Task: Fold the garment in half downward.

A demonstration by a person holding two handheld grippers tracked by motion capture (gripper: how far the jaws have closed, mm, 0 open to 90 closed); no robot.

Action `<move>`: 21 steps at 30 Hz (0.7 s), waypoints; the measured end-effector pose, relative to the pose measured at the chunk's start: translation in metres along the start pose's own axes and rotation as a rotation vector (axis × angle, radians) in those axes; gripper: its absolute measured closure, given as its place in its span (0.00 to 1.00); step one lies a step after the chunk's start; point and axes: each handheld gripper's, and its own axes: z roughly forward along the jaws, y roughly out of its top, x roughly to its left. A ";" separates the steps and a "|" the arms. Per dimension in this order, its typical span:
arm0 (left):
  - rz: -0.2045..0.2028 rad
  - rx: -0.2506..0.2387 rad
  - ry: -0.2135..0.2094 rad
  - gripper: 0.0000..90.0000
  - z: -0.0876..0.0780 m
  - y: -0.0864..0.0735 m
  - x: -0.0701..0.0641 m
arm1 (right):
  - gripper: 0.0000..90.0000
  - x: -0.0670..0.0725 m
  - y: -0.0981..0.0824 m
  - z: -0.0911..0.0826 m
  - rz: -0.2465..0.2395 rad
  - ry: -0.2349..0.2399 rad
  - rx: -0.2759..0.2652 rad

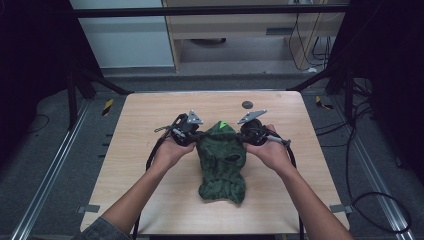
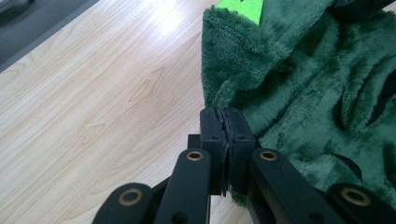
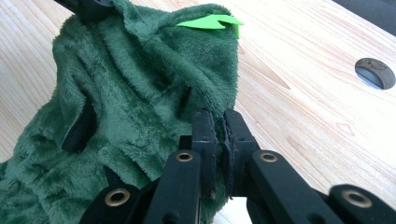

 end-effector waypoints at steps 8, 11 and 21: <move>0.004 0.001 0.007 0.98 0.002 0.005 0.000 | 0.95 -0.002 0.001 -0.004 0.001 -0.008 -0.001; 0.006 -0.001 0.011 0.98 0.001 0.007 0.001 | 0.95 -0.003 0.004 -0.004 -0.005 -0.010 -0.004; 0.026 -0.006 0.024 0.98 -0.004 0.014 0.006 | 0.95 -0.007 0.011 -0.003 0.003 -0.025 -0.015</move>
